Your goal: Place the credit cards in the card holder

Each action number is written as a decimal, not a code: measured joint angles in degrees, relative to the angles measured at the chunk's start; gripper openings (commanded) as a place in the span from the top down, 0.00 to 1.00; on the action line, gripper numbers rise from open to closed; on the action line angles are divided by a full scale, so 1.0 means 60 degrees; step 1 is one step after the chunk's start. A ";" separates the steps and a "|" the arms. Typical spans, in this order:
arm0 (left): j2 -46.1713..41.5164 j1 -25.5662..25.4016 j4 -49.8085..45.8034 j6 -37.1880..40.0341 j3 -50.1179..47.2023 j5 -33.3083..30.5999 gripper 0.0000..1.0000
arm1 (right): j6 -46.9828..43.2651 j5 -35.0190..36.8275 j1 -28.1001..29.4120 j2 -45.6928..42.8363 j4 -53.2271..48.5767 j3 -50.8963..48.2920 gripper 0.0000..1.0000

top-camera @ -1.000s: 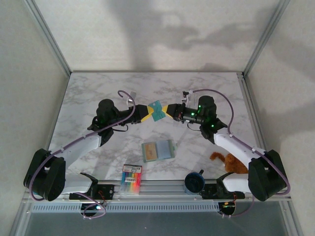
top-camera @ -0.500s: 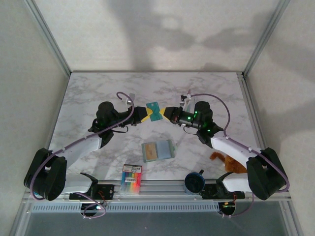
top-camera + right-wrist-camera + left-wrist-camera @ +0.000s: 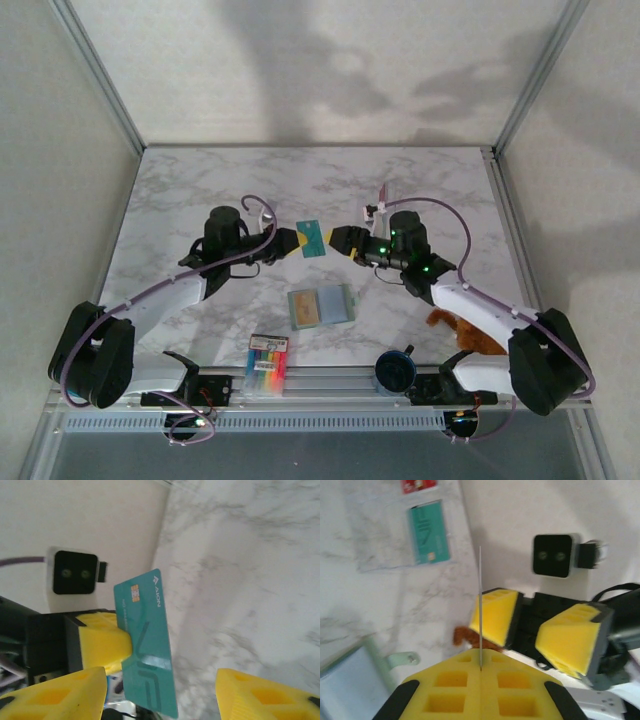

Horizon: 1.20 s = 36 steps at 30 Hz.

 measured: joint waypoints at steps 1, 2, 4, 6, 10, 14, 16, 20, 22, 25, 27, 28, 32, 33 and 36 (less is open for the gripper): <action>-0.0007 0.0000 -0.0463 0.0273 0.0033 -0.0055 1.00 | -0.0284 0.0102 0.0000 -0.0073 -0.0503 0.0051 0.39; -0.0051 0.0000 -0.1045 0.0656 0.0033 -0.0160 1.00 | -0.0678 0.0255 0.0004 -0.0117 -0.1151 0.0138 0.38; -0.0175 0.0000 -0.1898 0.1118 -0.0033 -0.0270 1.00 | -0.1428 0.0528 0.0062 -0.0117 -0.2317 0.0313 0.38; -0.0448 0.0000 -0.2382 0.1443 -0.0393 -0.0251 1.00 | -0.2113 0.0991 0.0273 -0.0117 -0.3450 0.0382 0.38; -0.0601 -0.0084 -0.2696 0.1625 -0.1231 -0.0157 1.00 | -0.2878 0.1778 0.0612 0.0055 -0.4962 0.0382 0.38; -0.0481 -0.0361 -0.2455 0.1341 -0.1945 0.0004 1.00 | -0.3220 0.2262 0.0623 0.0663 -0.5526 0.0284 0.48; -0.0390 -0.0495 -0.2266 0.1213 -0.2076 0.0000 1.00 | -0.3289 0.2269 0.0623 0.0951 -0.5548 0.0197 0.52; -0.0339 -0.0550 -0.1475 0.0834 -0.2404 0.0040 1.00 | -0.3351 0.2262 0.0623 0.1315 -0.5482 0.0113 0.57; -0.0171 -0.0590 -0.1158 0.0765 -0.2484 0.0076 1.00 | -0.3351 0.2248 0.0623 0.1406 -0.5359 0.0040 0.59; 0.0306 -0.0637 -0.0565 0.0656 -0.2608 0.0157 1.00 | -0.3340 0.2229 0.0623 0.1708 -0.5180 -0.0004 0.65; 0.0714 -0.0648 -0.0131 0.0495 -0.2747 0.0255 1.00 | -0.3319 0.2233 0.0623 0.1858 -0.5038 -0.0109 0.71; 0.0838 -0.0674 -0.0051 0.0474 -0.2779 0.0262 1.00 | -0.3308 0.2237 0.0623 0.1891 -0.4998 -0.0164 0.71; 0.1035 -0.0809 0.0244 0.0382 -0.2812 0.0291 1.00 | -0.3315 0.2259 0.0623 0.1927 -0.4972 -0.0273 0.77; 0.1086 -0.0823 0.0393 0.0350 -0.2812 0.0302 1.00 | -0.3319 0.2269 0.0623 0.1923 -0.4958 -0.0284 0.80; 0.1468 -0.0885 0.0849 0.0240 -0.2812 0.0361 1.00 | -0.3315 0.2299 0.0623 0.1920 -0.4881 -0.0361 0.82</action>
